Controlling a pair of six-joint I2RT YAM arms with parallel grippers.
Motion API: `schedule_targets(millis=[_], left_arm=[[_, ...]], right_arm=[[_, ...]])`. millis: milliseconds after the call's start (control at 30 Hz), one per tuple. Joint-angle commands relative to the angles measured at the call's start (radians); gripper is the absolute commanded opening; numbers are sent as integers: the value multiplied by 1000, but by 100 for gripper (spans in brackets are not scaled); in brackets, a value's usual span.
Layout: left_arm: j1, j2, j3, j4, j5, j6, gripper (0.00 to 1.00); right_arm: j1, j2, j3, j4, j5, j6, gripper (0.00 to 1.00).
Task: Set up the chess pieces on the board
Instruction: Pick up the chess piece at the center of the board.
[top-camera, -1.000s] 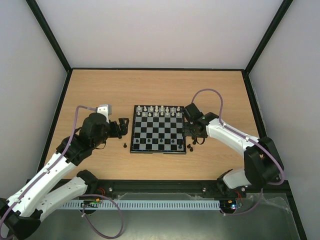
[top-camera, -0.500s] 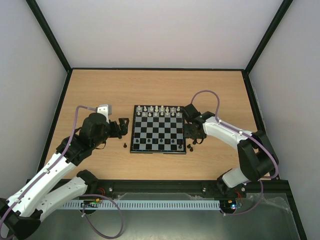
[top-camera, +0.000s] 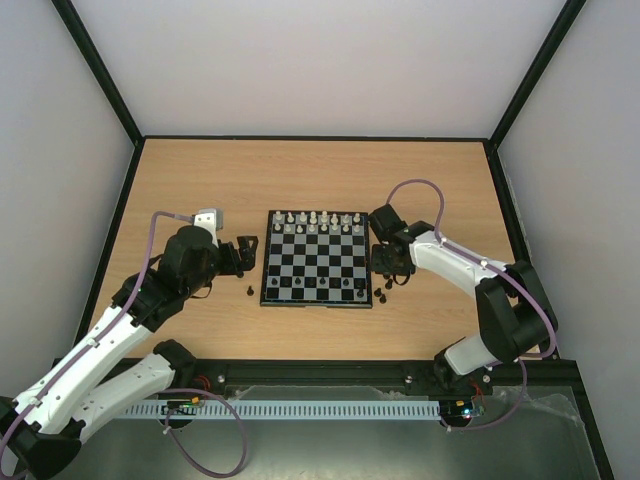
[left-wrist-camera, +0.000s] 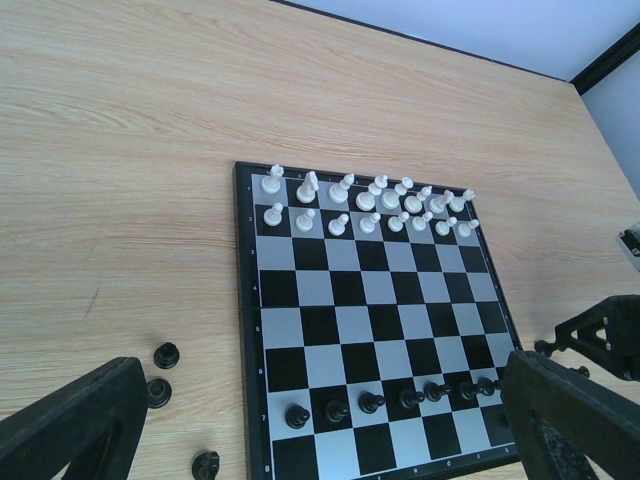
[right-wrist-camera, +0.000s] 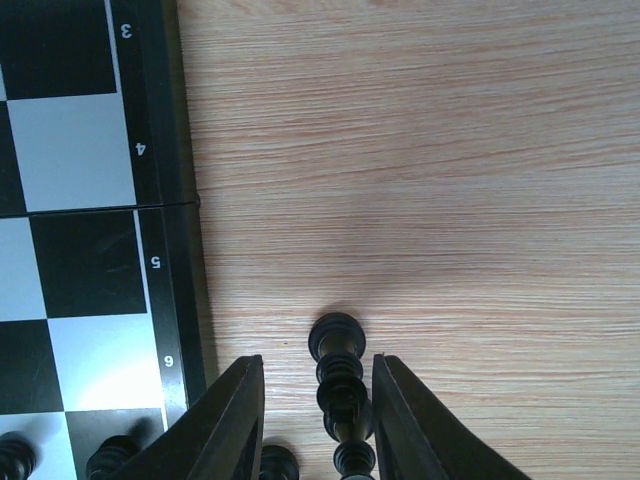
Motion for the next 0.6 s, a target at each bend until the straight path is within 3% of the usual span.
schedule_targets(millis=[0,467,567], left_arm=[[7,-11,-14,19,6,15,99],[6,-13,-14,16,9,13,99],[7,-15,-13,16,9,13,100]], right_arm=[[-5,14,-8,-19,-20,-12,30],[-5,40,-18,-22,-13,-8,28],[-5,39,-16,-28,-2,-4,33]])
